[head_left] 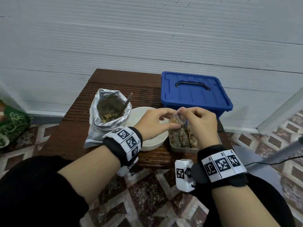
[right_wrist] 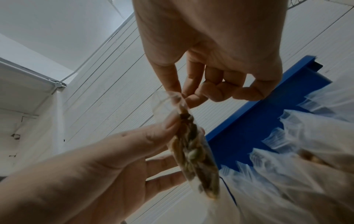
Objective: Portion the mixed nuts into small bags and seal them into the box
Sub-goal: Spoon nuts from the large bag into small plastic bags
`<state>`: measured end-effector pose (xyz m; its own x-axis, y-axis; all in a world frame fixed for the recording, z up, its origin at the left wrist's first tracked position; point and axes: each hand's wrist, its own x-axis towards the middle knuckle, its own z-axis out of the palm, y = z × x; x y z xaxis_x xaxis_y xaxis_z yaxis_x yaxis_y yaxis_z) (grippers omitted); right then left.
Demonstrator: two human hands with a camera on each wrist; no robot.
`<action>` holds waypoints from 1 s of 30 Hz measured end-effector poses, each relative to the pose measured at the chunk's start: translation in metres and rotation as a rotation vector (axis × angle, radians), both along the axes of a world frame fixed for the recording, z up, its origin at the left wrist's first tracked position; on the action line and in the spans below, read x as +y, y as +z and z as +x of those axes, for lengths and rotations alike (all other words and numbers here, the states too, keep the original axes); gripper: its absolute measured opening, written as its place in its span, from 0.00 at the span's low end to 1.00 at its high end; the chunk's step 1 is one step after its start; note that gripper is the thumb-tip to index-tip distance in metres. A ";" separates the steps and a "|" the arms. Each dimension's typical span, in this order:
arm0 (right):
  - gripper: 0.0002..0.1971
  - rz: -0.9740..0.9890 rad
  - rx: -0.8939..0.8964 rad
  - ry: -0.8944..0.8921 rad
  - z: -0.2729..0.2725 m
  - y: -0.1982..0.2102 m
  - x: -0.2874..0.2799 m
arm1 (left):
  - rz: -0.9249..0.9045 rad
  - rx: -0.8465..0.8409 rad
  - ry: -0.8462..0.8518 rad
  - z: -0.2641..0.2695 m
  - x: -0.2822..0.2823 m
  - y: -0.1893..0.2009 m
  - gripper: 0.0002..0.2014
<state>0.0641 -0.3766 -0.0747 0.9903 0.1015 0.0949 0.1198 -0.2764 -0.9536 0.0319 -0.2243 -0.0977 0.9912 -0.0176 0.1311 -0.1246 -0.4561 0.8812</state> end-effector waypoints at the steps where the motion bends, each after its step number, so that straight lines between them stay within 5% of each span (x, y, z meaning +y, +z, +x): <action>1: 0.09 0.008 -0.004 -0.004 0.000 0.000 -0.001 | -0.001 -0.007 0.001 0.001 -0.001 0.001 0.16; 14: 0.13 -0.136 -0.043 0.111 -0.010 0.007 -0.001 | -0.076 -0.068 0.140 0.001 0.003 -0.007 0.10; 19: 0.03 -0.217 -0.167 0.055 -0.010 0.003 0.001 | -0.041 -0.059 0.126 -0.001 0.004 -0.007 0.16; 24: 0.04 -0.150 -0.164 -0.059 -0.004 0.005 -0.009 | -0.016 -0.004 0.091 0.001 0.002 -0.008 0.26; 30: 0.09 -0.052 -0.178 -0.273 0.000 0.017 -0.045 | 0.056 0.024 0.035 0.002 -0.004 -0.016 0.23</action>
